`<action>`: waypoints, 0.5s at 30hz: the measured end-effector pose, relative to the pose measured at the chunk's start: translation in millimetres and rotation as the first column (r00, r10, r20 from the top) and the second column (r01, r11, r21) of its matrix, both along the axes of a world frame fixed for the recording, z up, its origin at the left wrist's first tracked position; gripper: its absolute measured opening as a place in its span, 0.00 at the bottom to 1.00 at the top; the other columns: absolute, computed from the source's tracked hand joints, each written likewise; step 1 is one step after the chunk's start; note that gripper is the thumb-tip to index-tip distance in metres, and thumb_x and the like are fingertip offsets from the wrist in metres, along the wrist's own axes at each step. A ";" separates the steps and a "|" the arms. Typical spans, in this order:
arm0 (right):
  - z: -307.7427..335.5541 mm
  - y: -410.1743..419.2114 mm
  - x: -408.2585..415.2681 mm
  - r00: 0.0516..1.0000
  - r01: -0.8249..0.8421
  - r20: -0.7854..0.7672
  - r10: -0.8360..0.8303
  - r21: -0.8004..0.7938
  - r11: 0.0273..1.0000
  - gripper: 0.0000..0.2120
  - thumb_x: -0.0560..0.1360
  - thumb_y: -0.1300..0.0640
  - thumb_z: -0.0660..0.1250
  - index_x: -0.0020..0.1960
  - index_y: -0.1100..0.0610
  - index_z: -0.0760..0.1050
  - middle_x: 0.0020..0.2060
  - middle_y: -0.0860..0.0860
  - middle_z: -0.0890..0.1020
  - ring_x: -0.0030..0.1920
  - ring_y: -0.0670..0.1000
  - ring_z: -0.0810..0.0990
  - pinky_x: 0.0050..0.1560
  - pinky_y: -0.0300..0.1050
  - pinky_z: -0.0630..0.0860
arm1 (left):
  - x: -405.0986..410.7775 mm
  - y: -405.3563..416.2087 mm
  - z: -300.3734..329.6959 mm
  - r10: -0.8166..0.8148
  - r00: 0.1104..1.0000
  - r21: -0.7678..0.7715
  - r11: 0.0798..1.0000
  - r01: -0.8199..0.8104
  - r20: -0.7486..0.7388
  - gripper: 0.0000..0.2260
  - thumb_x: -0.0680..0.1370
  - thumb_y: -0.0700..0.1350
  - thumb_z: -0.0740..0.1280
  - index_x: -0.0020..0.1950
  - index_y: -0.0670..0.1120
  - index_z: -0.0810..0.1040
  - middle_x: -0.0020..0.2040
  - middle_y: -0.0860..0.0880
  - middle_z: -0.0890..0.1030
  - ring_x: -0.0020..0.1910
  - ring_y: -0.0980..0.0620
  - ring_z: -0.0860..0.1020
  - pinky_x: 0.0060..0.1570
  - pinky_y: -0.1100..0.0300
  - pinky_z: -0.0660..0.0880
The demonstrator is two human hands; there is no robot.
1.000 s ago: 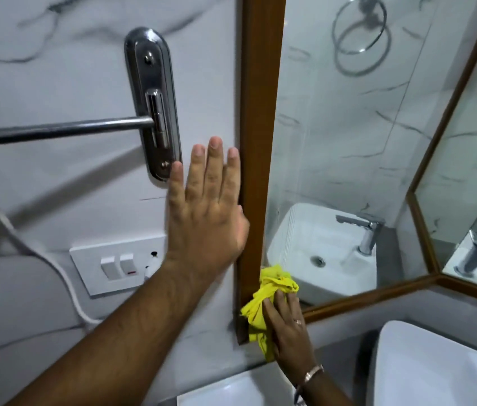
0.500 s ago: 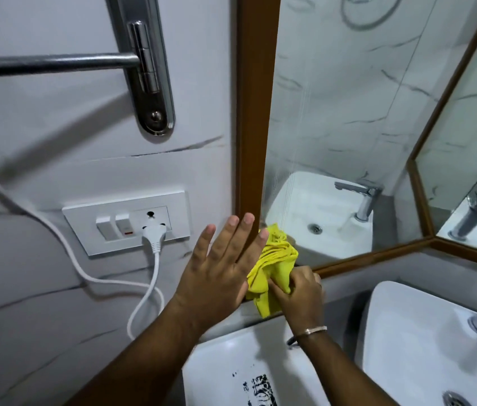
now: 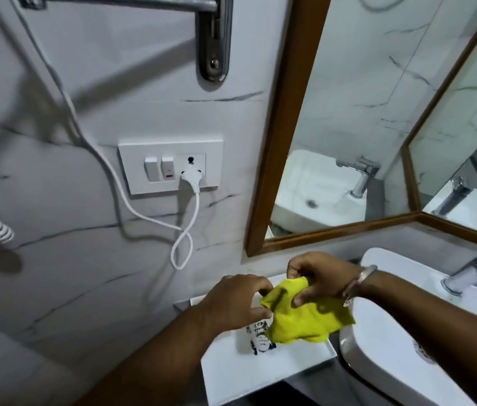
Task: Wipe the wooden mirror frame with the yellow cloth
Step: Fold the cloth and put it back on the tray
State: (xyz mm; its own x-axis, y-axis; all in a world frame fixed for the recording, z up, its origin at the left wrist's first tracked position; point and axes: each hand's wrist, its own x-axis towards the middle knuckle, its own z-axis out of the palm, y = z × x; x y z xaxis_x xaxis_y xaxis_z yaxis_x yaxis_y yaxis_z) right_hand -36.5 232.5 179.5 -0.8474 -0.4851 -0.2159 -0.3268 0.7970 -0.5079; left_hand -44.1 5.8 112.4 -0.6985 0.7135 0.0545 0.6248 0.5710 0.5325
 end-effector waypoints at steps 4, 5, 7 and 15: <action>0.9 -5.5 11.0 0.995 0.025 0.101 -0.014 -0.103 0.994 0.14 0.64 0.56 0.80 0.43 0.55 0.77 0.34 0.52 0.77 0.35 0.47 0.74 0.38 0.42 0.73 | 4.6 -10.7 -9.0 -0.019 0.996 0.260 0.966 -0.005 0.093 0.18 0.69 0.49 0.76 0.57 0.47 0.78 0.61 0.49 0.79 0.62 0.52 0.76 0.61 0.56 0.73; 0.9 -7.9 12.5 0.991 0.037 0.130 -0.021 -0.120 0.992 0.14 0.64 0.56 0.80 0.43 0.53 0.77 0.33 0.49 0.75 0.35 0.45 0.73 0.38 0.42 0.72 | 4.7 -13.2 -9.1 -0.016 0.990 0.286 0.958 -0.024 0.137 0.20 0.69 0.48 0.76 0.58 0.48 0.77 0.61 0.50 0.80 0.61 0.53 0.77 0.59 0.58 0.73; 1.7 -11.6 13.8 0.982 0.066 0.186 -0.039 -0.139 0.988 0.14 0.65 0.58 0.79 0.43 0.49 0.76 0.34 0.46 0.76 0.36 0.44 0.74 0.38 0.41 0.74 | 2.0 -16.8 -8.8 -0.037 0.986 0.233 0.973 -0.001 0.160 0.17 0.70 0.49 0.74 0.57 0.49 0.78 0.53 0.50 0.83 0.53 0.52 0.80 0.48 0.59 0.73; -50.3 12.4 -1.6 0.963 0.064 0.236 -0.128 0.262 0.963 0.08 0.73 0.58 0.73 0.48 0.60 0.79 0.39 0.51 0.78 0.40 0.49 0.75 0.39 0.39 0.66 | -16.7 -56.1 -41.4 0.067 0.951 -0.014 0.998 -0.065 0.302 0.06 0.75 0.42 0.72 0.47 0.40 0.81 0.39 0.49 0.78 0.39 0.55 0.75 0.42 0.57 0.70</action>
State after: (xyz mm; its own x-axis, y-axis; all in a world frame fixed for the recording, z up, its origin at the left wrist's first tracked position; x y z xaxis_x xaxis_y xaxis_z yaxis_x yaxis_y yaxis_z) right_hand -38.1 244.9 129.2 -0.7907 -0.3075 -0.5294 -0.1315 0.9298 -0.3438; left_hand -60.8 -50.3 71.0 -0.7274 0.6650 -0.1691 0.3956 0.6078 0.6885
